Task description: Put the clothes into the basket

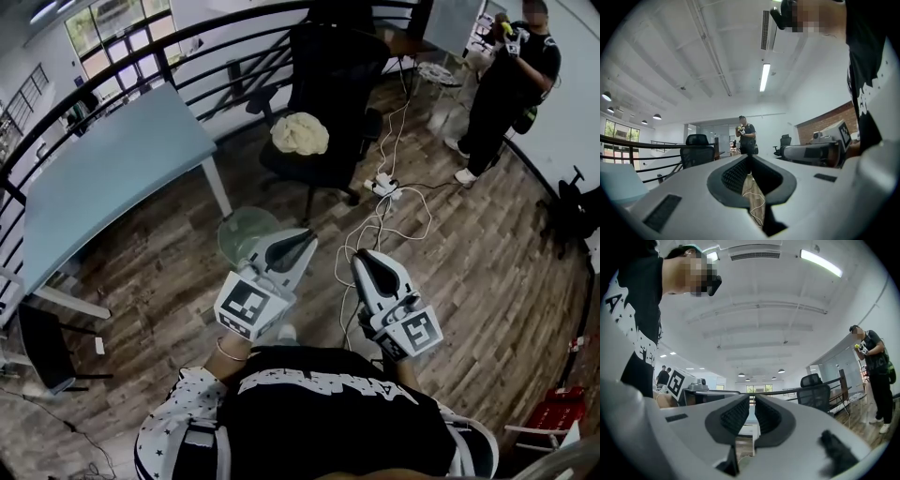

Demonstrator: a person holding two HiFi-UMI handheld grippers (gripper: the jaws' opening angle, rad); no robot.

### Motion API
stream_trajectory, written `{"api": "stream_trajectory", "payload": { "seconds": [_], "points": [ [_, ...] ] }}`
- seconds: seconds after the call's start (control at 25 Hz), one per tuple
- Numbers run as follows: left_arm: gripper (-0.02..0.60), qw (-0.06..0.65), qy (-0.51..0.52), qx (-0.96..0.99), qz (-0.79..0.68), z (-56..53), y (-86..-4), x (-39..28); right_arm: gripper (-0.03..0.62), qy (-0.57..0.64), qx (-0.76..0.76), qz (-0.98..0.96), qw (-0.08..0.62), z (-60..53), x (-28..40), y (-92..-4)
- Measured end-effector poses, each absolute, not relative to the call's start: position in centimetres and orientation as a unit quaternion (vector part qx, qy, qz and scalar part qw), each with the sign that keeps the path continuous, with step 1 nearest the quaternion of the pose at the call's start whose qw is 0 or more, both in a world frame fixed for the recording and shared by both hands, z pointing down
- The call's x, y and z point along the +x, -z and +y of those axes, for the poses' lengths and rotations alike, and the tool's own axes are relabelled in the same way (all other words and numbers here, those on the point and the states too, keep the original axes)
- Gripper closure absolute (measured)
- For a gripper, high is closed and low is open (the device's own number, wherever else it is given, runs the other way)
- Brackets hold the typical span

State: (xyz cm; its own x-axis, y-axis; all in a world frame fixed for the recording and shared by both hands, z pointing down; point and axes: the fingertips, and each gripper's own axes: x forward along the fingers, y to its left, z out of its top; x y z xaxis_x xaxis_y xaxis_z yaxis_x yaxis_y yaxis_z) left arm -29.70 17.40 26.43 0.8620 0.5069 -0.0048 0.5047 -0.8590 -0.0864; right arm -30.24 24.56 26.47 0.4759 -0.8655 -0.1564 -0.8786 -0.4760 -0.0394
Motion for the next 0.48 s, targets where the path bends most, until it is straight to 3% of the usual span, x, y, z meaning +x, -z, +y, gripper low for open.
{"api": "stream_trajectory", "payload": {
  "seconds": [0.48],
  "points": [
    [0.563, 0.039, -0.008, -0.963, -0.268, 12.9, -27.3, -25.9, 0.560, -0.048, -0.858, 0.509, 0.044, 19.6, -26.5, -26.6]
  ]
}}
